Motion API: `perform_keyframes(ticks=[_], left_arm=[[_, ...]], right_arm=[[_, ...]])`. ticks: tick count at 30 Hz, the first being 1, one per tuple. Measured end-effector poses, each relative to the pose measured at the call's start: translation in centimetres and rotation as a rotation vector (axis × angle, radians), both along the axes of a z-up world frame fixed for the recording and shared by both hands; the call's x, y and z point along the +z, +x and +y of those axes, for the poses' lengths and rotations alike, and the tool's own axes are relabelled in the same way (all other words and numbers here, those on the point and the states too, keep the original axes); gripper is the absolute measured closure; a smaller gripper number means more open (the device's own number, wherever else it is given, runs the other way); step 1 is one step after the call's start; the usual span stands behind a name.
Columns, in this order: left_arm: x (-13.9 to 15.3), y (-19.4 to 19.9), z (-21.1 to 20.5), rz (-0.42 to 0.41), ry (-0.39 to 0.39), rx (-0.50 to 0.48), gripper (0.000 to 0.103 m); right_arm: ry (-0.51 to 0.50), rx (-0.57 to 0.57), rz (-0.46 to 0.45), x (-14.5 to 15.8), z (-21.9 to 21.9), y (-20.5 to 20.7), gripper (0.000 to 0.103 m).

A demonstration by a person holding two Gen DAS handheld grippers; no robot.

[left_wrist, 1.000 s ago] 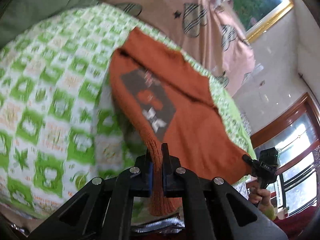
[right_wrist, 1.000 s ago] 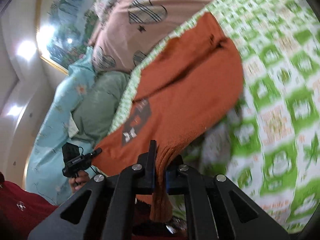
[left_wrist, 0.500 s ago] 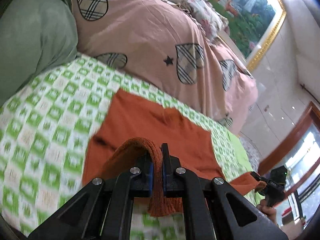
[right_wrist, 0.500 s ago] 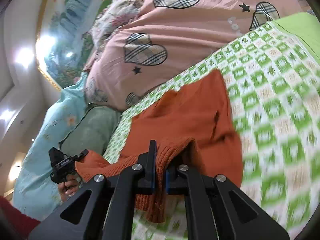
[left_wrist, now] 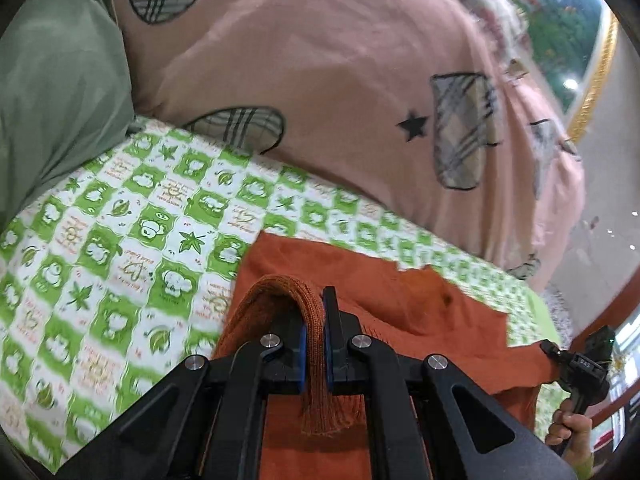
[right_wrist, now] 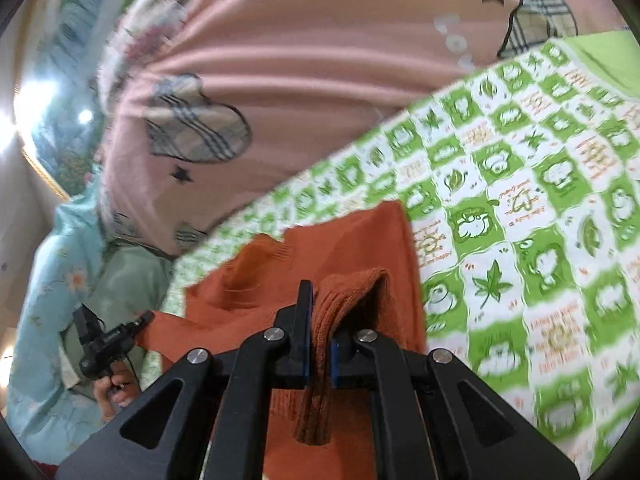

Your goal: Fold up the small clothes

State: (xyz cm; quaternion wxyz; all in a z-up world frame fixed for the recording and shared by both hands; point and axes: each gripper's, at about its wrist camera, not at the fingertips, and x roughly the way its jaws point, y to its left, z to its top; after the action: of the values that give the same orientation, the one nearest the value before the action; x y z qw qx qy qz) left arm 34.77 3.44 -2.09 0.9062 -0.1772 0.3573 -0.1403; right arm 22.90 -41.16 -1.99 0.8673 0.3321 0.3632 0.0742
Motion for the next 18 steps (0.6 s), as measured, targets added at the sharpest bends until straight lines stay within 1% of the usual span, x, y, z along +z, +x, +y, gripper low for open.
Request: perform_keyframes(ticks=[2,3,5,6,7,8,9,10,11,12,13,14,16,17,18], left_arm=[[-1.6,1.7,-0.3,0.038,0.022,0.020,0.098],[-2.4,2.3,-0.4,0.058,0.032,0.031,0.098],[-4.3,3.5,-0.4,0.110,0.051,0.050,0.097],[-5.0,3.8,-0.2,0.135,0.053,0.052,0.096],[-5.6,3.9,0.1,0.161,0.051,0.054,0.094],[-5.8,3.6,0.4,0.175,0.030,0.053,0.093],[-5.6,3.1,0.7,0.176,0.014,0.052,0.093],[-5.2,2.3,0.8,0.176,0.006,0.051,0.088],[-4.6,1.1,0.7,0.165,0.002,0.043,0.082],[-4.0,0.0,0.4,0.156,-0.003,0.028,0.080],[-3.7,-1.4,0.0,0.148,-0.013,-0.001,0.078],[-3.5,-2.4,-0.7,0.148,-0.014,-0.034,0.077],[-3.8,-4.1,-2.7,0.159,-0.006,-0.113,0.077],[-4.3,-4.9,-4.2,0.177,-0.002,-0.165,0.077],[-4.8,-5.4,-5.3,0.196,0.001,-0.206,0.077]], right_arm=[[-0.008,-0.005,0.048,-1.6,0.1,1.1,0.094],[-0.016,-0.005,0.089,-2.7,0.1,1.7,0.094],[-0.008,-0.013,0.125,-3.7,0.0,1.9,0.094],[0.008,-0.018,0.122,-3.7,-0.3,1.6,0.094],[0.017,-0.026,0.115,-3.5,-0.5,1.2,0.090],[0.017,-0.046,0.098,-2.9,-0.9,0.4,0.083],[-0.010,-0.082,0.074,-1.9,-1.2,-0.7,0.079],[-0.038,-0.117,0.052,-1.0,-1.5,-1.7,0.073],[-0.057,-0.146,0.022,-0.1,-1.6,-2.9,0.071],[-0.068,-0.159,-0.007,0.7,-1.4,-4.1,0.071],[-0.072,-0.137,-0.023,1.2,-0.7,-4.7,0.071],[-0.086,-0.080,-0.030,1.4,0.5,-4.9,0.071],[-0.160,0.099,0.000,1.0,4.5,-4.6,0.071],[-0.182,0.157,0.018,0.6,5.8,-4.3,0.071],[-0.221,0.253,0.049,-0.2,7.9,-3.9,0.071]])
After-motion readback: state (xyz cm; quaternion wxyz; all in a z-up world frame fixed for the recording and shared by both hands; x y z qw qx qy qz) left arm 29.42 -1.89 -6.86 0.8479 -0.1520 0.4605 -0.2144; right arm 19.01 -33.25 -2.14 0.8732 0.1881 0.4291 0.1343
